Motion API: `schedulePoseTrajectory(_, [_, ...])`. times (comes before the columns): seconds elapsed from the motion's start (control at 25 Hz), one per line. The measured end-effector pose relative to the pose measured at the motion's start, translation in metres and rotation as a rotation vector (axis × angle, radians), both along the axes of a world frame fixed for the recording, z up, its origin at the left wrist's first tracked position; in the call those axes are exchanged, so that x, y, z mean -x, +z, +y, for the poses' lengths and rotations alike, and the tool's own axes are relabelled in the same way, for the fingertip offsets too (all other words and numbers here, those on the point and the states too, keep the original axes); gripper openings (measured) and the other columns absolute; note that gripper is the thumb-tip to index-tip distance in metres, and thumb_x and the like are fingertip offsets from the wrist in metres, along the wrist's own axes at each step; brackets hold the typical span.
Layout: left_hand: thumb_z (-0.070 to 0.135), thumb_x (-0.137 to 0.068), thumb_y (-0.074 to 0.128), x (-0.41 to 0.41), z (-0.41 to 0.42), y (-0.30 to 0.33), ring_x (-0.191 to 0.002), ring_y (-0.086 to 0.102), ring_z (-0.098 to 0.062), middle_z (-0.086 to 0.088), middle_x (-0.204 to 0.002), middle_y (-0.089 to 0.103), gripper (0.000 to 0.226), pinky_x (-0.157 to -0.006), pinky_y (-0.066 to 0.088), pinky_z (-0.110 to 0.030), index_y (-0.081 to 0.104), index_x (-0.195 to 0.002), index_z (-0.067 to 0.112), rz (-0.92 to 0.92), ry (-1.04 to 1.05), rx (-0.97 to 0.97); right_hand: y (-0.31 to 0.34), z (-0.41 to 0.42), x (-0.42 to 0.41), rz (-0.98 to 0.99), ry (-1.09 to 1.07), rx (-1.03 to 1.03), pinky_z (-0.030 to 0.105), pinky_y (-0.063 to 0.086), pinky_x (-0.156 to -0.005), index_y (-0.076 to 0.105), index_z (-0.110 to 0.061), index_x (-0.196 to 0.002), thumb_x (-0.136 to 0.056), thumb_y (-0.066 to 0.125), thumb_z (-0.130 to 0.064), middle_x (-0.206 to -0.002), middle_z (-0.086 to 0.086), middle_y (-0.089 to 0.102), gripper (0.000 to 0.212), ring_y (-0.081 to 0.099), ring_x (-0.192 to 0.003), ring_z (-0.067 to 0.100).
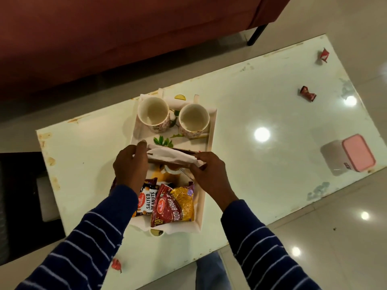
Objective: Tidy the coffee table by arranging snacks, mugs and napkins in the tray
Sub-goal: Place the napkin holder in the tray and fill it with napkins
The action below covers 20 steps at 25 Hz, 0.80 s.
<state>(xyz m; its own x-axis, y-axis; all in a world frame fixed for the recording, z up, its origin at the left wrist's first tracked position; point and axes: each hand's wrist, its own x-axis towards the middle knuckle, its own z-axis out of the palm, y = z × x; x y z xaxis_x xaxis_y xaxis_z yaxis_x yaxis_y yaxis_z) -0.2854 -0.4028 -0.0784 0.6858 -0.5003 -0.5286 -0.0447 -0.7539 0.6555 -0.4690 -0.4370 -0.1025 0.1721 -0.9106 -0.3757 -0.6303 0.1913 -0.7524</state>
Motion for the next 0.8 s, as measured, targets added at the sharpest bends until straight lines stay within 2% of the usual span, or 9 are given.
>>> schedulePoseTrajectory(0.08, [0.057, -0.090, 0.044, 0.005, 0.005, 0.000, -0.099, 0.064, -0.027, -0.005, -0.115, 0.064, 0.044, -0.085, 0.057, -0.049, 0.068, -0.102, 0.021, -0.071, 0.019, 0.008, -0.005, 0.002, 0.004, -0.025, -0.056, 0.026, 0.006, 0.050, -0.070, 0.073, -0.018, -0.106, -0.082, 0.076, -0.014, -0.100, -0.006, 0.066, 0.025, 0.062, -0.077, 0.000])
schedulePoseTrajectory(0.16, [0.058, -0.090, 0.047, 0.009, 0.010, 0.004, -0.104, 0.063, -0.027, -0.001, -0.121, 0.059, 0.045, -0.087, 0.056, -0.050, 0.067, -0.108, 0.021, -0.128, 0.067, 0.046, -0.010, 0.003, 0.009, -0.033, -0.095, 0.040, -0.003, 0.042, -0.067, 0.074, -0.016, -0.105, -0.084, 0.072, -0.013, -0.099, -0.004, 0.071, 0.021, 0.061, -0.073, -0.006])
schedulePoseTrajectory(0.28, [0.054, -0.088, 0.055, 0.016, 0.024, 0.018, -0.098, 0.066, -0.026, 0.005, -0.119, 0.060, 0.037, -0.087, 0.056, -0.050, 0.066, -0.107, 0.025, -0.180, 0.123, 0.123, -0.011, 0.004, 0.016, 0.001, 0.064, -0.013, 0.003, 0.041, -0.080, 0.075, -0.013, -0.112, -0.090, 0.059, -0.006, -0.110, 0.003, 0.076, 0.027, 0.069, -0.093, 0.010])
schedulePoseTrajectory(0.36, [0.050, -0.087, 0.059, 0.020, 0.036, 0.030, -0.088, 0.068, -0.025, 0.002, -0.117, 0.063, 0.023, -0.084, 0.056, -0.051, 0.067, -0.098, 0.031, -0.213, 0.136, 0.162, -0.007, -0.001, 0.025, -0.041, 0.056, -0.059, 0.002, 0.041, -0.082, 0.075, -0.013, -0.112, -0.089, 0.054, 0.000, -0.113, 0.003, 0.075, 0.034, 0.068, -0.103, 0.013])
schedulePoseTrajectory(0.44, [0.043, -0.087, 0.062, 0.023, 0.051, 0.041, -0.081, 0.069, -0.022, -0.001, -0.116, 0.064, 0.010, -0.076, 0.059, -0.048, 0.067, -0.091, 0.035, -0.232, 0.160, 0.179, 0.000, -0.005, 0.040, -0.075, -0.012, -0.049, -0.002, 0.041, -0.079, 0.076, -0.014, -0.108, -0.087, 0.052, 0.003, -0.111, 0.001, 0.076, 0.036, 0.067, -0.101, 0.009])
schedulePoseTrajectory(0.52, [0.037, -0.089, 0.064, 0.030, 0.068, 0.046, -0.084, 0.069, -0.020, -0.001, -0.117, 0.064, 0.010, -0.067, 0.059, -0.040, 0.069, -0.095, 0.032, -0.202, 0.194, 0.194, 0.010, -0.007, 0.058, -0.055, -0.047, -0.045, -0.001, 0.042, -0.078, 0.077, -0.016, -0.104, -0.086, 0.053, 0.004, -0.104, -0.005, 0.076, 0.036, 0.067, -0.093, 0.002])
schedulePoseTrajectory(0.64, [0.029, -0.091, 0.067, 0.044, 0.096, 0.049, -0.089, 0.068, -0.015, -0.002, -0.112, 0.067, 0.010, -0.066, 0.053, -0.027, 0.069, -0.100, 0.027, -0.123, 0.183, 0.195, 0.029, 0.001, 0.078, 0.006, -0.069, -0.130, 0.000, 0.043, -0.073, 0.076, -0.019, -0.101, -0.083, 0.052, 0.006, -0.093, -0.012, 0.073, 0.039, 0.063, -0.081, -0.006])
schedulePoseTrajectory(0.76, [0.024, -0.090, 0.069, 0.062, 0.119, 0.052, -0.092, 0.069, -0.024, -0.004, -0.107, 0.070, 0.008, -0.068, 0.058, -0.033, 0.069, -0.096, 0.030, -0.040, 0.153, 0.169, 0.043, 0.018, 0.086, 0.026, -0.087, -0.203, 0.007, 0.048, -0.070, 0.076, -0.021, -0.096, -0.083, 0.051, 0.006, -0.086, -0.016, 0.070, 0.039, 0.068, -0.079, 0.000])
schedulePoseTrajectory(0.8, [0.021, -0.089, 0.070, 0.067, 0.124, 0.054, -0.091, 0.068, -0.026, -0.005, -0.105, 0.070, 0.011, -0.063, 0.058, -0.026, 0.069, -0.093, 0.030, -0.027, 0.145, 0.177, 0.048, 0.025, 0.087, 0.023, -0.087, -0.207, 0.010, 0.050, -0.070, 0.076, -0.021, -0.095, -0.085, 0.052, 0.004, -0.087, -0.016, 0.071, 0.036, 0.070, -0.081, 0.005])
